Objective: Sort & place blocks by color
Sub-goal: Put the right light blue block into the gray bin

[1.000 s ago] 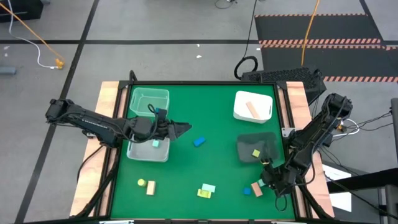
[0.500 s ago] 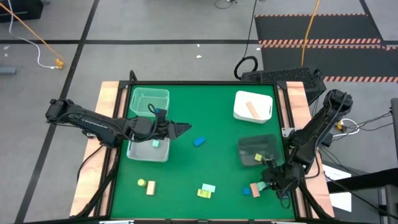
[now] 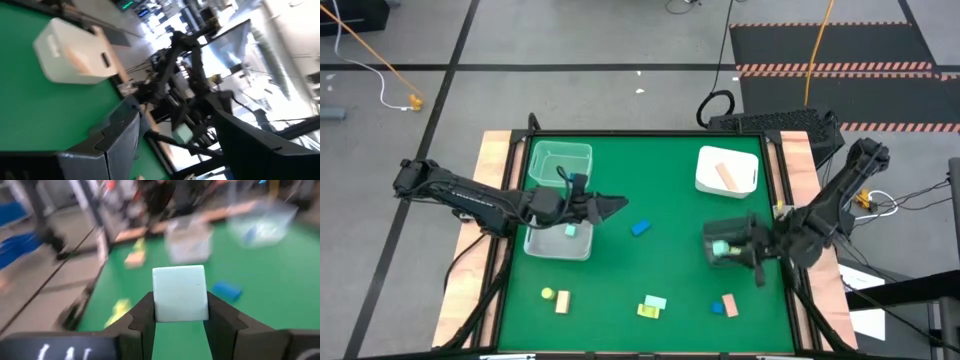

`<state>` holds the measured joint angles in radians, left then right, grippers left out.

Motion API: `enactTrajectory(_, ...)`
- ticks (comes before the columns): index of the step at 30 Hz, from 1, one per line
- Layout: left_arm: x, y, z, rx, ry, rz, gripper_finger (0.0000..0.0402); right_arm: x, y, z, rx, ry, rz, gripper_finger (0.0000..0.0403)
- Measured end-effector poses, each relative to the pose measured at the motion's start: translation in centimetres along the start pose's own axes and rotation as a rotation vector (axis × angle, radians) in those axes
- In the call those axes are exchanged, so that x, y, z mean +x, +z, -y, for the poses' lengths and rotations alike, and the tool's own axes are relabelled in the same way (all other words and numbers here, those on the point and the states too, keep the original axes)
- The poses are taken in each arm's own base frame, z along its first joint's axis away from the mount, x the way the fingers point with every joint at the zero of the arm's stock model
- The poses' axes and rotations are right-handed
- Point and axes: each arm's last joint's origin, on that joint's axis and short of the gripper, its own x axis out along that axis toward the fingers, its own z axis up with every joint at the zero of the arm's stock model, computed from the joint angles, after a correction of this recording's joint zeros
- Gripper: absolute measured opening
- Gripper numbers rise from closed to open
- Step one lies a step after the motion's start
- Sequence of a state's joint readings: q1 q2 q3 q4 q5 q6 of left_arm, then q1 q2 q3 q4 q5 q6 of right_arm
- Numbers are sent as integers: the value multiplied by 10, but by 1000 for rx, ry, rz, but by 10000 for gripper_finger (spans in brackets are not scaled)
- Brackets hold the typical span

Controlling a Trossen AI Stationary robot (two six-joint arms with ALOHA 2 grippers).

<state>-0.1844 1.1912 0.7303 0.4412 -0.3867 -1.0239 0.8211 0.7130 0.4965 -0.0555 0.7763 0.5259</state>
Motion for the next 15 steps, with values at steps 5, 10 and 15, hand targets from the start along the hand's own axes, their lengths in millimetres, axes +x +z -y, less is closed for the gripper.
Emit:
enactTrajectory(5, 2, 4, 9, -37, -107, 52, 257, 11, 36, 10, -55, -131, 267, 123)
enactTrajectory(10, 10, 4, 16, -147, -262, 100, 257, 20, 69, 14, -76, -151, 541, 120)
enactTrajectory(15, 22, -7, 16, -219, -380, 58, 257, 37, 77, 14, -103, -42, 632, 121)
